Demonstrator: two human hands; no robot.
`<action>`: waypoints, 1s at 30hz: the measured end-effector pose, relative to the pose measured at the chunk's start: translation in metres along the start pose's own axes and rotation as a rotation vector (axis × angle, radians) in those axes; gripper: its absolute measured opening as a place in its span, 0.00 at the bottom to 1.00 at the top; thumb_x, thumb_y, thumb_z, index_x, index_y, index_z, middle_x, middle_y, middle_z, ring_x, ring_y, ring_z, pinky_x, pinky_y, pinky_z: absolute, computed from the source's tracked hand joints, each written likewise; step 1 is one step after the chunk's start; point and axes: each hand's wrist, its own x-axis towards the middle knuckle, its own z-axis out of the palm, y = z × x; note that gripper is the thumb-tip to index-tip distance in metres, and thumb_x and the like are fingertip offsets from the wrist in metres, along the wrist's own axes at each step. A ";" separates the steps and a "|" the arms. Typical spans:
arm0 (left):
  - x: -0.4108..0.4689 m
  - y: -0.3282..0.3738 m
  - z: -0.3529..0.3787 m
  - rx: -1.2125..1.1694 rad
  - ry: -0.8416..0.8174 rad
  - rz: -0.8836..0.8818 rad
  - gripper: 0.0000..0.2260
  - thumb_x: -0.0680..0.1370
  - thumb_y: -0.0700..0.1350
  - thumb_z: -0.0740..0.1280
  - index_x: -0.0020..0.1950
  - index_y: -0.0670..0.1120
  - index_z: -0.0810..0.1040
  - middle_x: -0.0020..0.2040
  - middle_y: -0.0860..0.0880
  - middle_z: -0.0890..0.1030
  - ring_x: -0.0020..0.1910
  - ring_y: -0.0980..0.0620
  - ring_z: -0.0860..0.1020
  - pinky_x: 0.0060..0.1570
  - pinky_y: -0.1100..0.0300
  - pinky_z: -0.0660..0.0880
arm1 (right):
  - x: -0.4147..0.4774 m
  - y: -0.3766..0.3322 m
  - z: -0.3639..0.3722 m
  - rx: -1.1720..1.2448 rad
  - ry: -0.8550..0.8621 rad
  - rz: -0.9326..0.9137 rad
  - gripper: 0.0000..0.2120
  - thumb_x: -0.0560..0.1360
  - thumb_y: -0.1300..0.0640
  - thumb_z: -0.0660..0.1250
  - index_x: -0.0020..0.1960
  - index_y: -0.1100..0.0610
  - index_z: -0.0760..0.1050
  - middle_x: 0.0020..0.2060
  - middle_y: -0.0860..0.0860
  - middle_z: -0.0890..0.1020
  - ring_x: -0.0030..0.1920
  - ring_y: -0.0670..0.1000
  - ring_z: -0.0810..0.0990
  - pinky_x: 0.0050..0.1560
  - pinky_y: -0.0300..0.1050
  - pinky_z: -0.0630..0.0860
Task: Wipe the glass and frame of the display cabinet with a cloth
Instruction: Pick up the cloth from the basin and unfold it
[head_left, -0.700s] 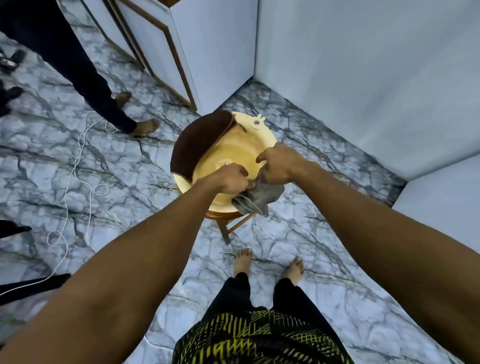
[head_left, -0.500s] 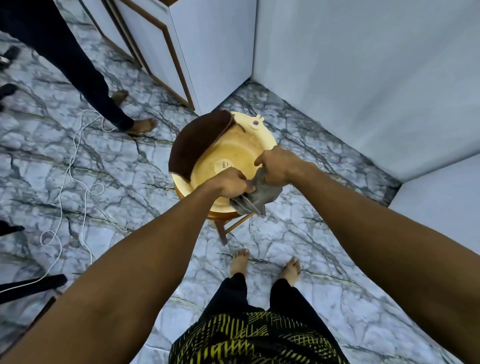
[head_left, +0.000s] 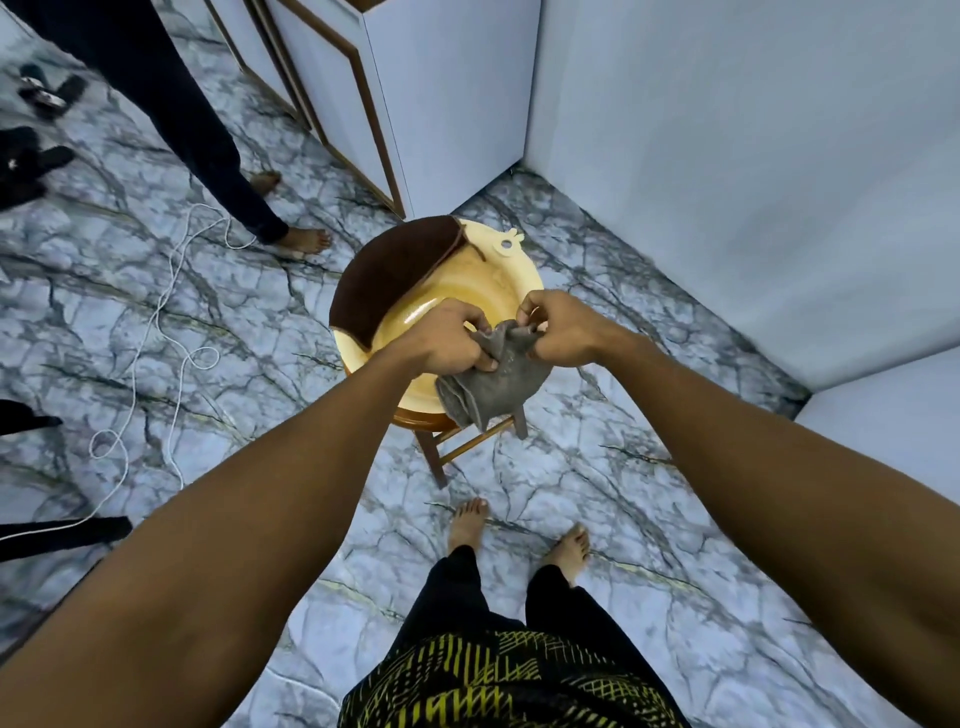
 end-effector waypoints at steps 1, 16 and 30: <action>-0.001 0.008 -0.002 0.004 -0.003 0.005 0.16 0.69 0.39 0.82 0.53 0.44 0.81 0.50 0.42 0.85 0.53 0.41 0.83 0.55 0.45 0.82 | -0.003 0.002 -0.003 0.079 -0.005 -0.001 0.14 0.74 0.68 0.72 0.55 0.57 0.73 0.44 0.56 0.79 0.41 0.53 0.75 0.36 0.44 0.69; 0.060 0.277 0.046 0.237 0.050 0.524 0.06 0.73 0.39 0.79 0.46 0.44 0.85 0.42 0.44 0.85 0.40 0.43 0.84 0.35 0.54 0.81 | -0.134 0.141 -0.199 0.422 0.767 -0.023 0.08 0.75 0.64 0.76 0.53 0.64 0.86 0.39 0.54 0.85 0.28 0.35 0.78 0.32 0.29 0.73; 0.116 0.616 0.140 0.221 -0.116 1.193 0.07 0.78 0.40 0.73 0.47 0.52 0.84 0.44 0.56 0.84 0.45 0.56 0.80 0.42 0.67 0.71 | -0.308 0.235 -0.415 0.088 1.550 0.187 0.05 0.75 0.62 0.75 0.51 0.58 0.87 0.40 0.44 0.85 0.44 0.44 0.84 0.48 0.36 0.81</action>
